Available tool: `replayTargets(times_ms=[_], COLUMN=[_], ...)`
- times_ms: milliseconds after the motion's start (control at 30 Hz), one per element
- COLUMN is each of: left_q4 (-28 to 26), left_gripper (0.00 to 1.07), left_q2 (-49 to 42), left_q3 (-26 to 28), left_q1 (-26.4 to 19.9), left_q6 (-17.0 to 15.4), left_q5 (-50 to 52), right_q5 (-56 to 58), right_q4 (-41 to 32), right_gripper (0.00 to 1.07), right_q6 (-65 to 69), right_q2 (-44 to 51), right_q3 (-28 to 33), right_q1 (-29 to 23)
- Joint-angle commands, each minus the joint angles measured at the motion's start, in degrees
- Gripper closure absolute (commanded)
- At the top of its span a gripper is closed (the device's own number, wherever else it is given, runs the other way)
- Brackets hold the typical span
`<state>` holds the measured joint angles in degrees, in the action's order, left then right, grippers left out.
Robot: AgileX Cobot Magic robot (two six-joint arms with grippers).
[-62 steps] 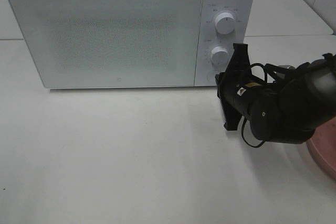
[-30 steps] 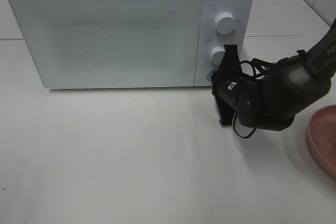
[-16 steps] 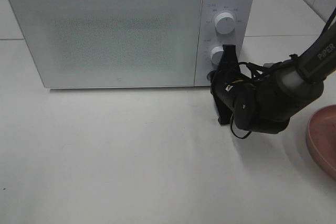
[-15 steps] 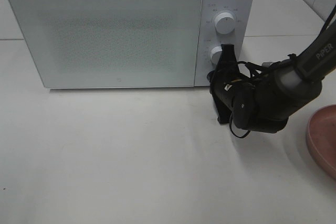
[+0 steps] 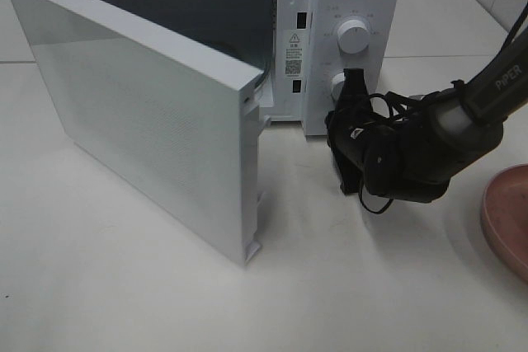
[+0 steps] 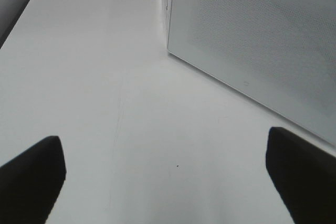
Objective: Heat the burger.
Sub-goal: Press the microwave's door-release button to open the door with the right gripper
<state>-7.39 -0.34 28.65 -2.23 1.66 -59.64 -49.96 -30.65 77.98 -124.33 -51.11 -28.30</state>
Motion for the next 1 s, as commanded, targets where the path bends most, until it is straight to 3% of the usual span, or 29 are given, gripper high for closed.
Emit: replayTargets(times_ms=[33,733,1000], left_q4=[0.11,0.11,0.11], left_gripper=[0.09,0.09,0.09], left_q2=[-1.43,-1.43,-1.43], left_q3=[-0.23,-0.23,-0.23], left_q1=[0.17,0.17,0.17], left_q6=[-0.23,-0.23,-0.23], left_q5=[0.46,0.46,0.46], right_q5=[-5.96,-0.46,-0.23], right_q4=[0.80,-3.04,-2.41], right_gripper=[1.07,1.07,1.07], right_q6=[-0.74,0.40,-1.32], right_q2=[1.09,8.65,15.07], right_q3=[-3.09,7.73,15.47], right_q1=[2.12,-2.58,-2.58])
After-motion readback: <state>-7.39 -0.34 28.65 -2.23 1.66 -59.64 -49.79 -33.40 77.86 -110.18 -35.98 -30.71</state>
